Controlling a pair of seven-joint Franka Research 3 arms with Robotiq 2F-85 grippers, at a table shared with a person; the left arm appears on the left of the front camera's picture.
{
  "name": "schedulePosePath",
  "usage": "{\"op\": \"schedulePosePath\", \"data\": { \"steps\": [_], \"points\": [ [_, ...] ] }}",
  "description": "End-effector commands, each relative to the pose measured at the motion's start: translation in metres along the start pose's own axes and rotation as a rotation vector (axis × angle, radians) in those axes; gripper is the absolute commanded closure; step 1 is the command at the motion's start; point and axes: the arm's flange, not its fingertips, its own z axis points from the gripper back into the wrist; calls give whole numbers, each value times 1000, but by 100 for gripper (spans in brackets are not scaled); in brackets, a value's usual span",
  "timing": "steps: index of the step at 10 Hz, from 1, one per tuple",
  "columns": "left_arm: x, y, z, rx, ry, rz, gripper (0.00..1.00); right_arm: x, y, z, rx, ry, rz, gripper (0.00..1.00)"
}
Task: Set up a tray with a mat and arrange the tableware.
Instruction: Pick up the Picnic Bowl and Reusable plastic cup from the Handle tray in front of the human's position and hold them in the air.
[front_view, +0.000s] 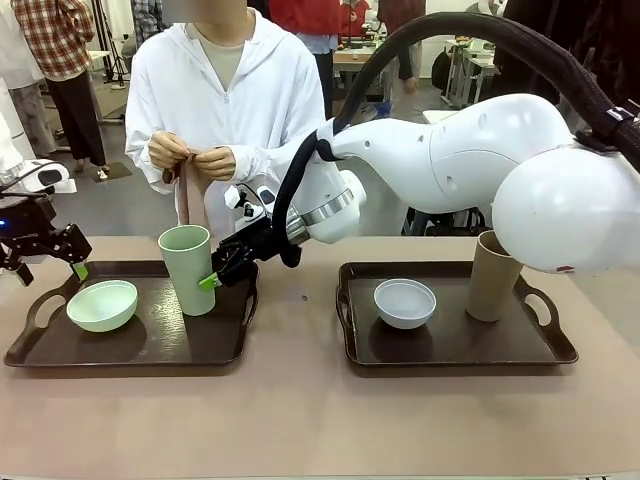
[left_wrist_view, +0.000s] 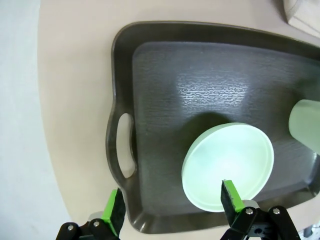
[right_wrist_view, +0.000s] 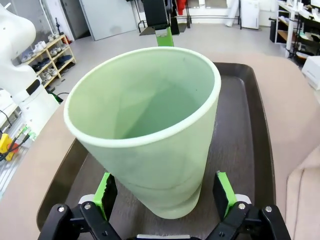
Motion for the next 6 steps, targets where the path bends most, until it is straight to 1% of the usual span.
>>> {"op": "schedulePosePath", "data": {
  "steps": [1,3,6],
  "points": [
    [7,-6,-5,48,10,20,0,8,-13,-11,16,25,-18,0],
    [6,-12,-9,43,38,4,0,9,-20,-19,26,47,-37,0],
    [-2,-14,-21,51,64,11,0,8,-25,-27,33,52,-87,0]
  ]
}}
